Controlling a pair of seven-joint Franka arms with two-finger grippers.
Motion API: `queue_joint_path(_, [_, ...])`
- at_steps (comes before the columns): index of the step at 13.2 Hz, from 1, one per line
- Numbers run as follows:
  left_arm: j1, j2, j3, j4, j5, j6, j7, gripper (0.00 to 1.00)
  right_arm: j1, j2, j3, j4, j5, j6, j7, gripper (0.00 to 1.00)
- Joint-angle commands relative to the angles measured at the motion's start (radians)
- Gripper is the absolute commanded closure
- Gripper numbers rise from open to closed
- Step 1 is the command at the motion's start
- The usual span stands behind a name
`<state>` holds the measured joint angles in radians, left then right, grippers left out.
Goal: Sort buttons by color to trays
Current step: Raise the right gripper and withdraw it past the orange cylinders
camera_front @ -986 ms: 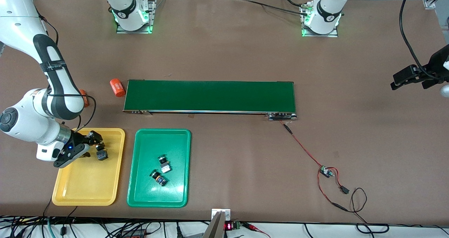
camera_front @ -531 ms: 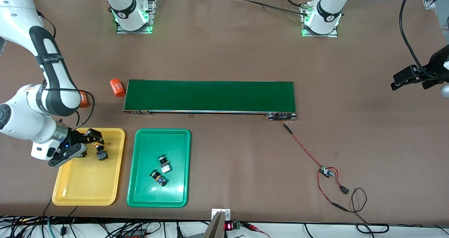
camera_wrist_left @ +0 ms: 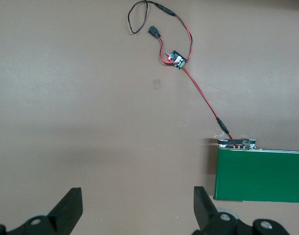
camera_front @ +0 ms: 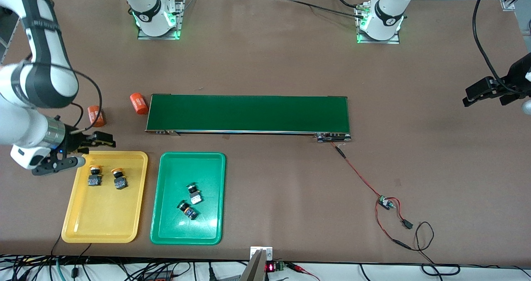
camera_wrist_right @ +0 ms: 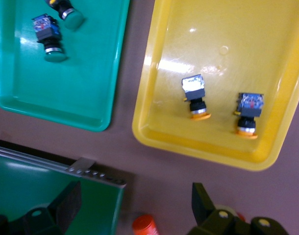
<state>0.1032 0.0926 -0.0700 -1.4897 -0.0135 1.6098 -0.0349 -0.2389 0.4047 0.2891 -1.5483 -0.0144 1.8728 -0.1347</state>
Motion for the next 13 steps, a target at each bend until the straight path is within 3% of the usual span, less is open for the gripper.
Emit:
queue_joint_path(1, [0.006, -0.03, -0.002, -0.029, -0.008, 0.013, 0.016, 0.0, 0.038, -0.137, -0.033, -0.042, 0.001, -0.099, 0.113, 0.0])
queue_joint_path(5, [0.004, -0.024, -0.002, -0.024, -0.002, 0.021, 0.016, 0.0, 0.162, -0.26, -0.172, -0.041, 0.001, -0.251, 0.148, 0.0])
queue_joint_path(11, [0.004, -0.022, -0.002, -0.024, -0.002, 0.021, 0.016, 0.0, 0.205, -0.443, -0.254, -0.107, -0.004, -0.374, 0.175, 0.0])
queue_joint_path(13, [0.006, -0.021, -0.002, -0.024, -0.003, 0.021, 0.016, 0.0, 0.196, -0.455, -0.254, -0.115, -0.007, -0.398, 0.176, 0.0])
